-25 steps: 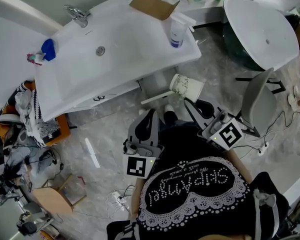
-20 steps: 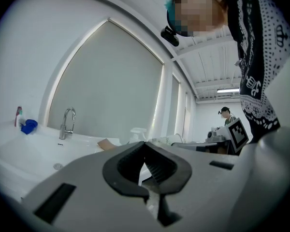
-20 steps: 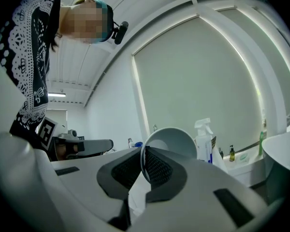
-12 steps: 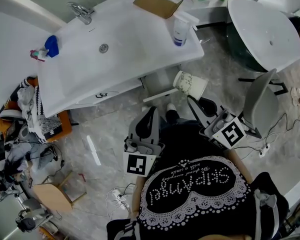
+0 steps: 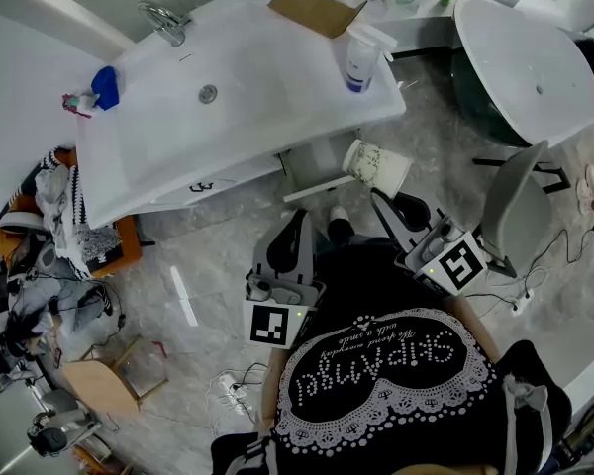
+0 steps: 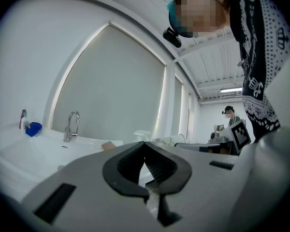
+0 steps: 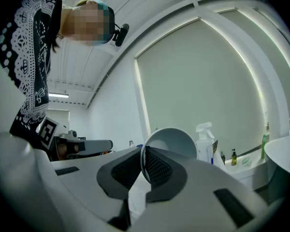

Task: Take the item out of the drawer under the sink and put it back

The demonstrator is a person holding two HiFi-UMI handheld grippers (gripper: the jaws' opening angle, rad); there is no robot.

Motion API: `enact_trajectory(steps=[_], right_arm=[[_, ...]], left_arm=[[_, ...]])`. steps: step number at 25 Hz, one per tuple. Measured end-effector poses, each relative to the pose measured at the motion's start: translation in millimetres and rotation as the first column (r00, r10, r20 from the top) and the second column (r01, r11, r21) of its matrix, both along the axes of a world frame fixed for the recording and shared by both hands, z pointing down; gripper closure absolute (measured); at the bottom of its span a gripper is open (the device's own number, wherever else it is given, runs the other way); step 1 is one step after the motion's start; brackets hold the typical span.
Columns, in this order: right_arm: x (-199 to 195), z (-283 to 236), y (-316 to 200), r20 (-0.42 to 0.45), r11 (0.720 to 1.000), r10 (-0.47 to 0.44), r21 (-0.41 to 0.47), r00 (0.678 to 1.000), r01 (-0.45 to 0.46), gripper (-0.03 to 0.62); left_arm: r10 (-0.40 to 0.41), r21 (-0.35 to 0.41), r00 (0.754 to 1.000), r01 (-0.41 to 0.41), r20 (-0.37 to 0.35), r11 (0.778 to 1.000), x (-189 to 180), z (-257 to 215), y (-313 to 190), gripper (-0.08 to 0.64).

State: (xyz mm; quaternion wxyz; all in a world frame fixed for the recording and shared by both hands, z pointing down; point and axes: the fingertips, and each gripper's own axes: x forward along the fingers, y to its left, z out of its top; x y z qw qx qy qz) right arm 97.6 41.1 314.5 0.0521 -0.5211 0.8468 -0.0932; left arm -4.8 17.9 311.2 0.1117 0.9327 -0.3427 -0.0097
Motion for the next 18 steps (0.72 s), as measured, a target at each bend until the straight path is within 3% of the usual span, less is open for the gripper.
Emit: enact_trajectory(steps=[16, 18], right_arm=[[20, -3, 7, -0.005, 0.997, 0.076, 0.007, 0.997, -0.076, 0.566], [21, -7, 6, -0.006, 0.995, 0.083, 0.047, 0.997, -0.083, 0.566]], left_arm=[[0.079, 0.018, 0.997, -0.079, 0.001, 0.997, 23, -5, 0, 0.555], [0.088, 0.020, 0.996, -0.088, 0.001, 0.996, 25, -4, -1, 0.555]])
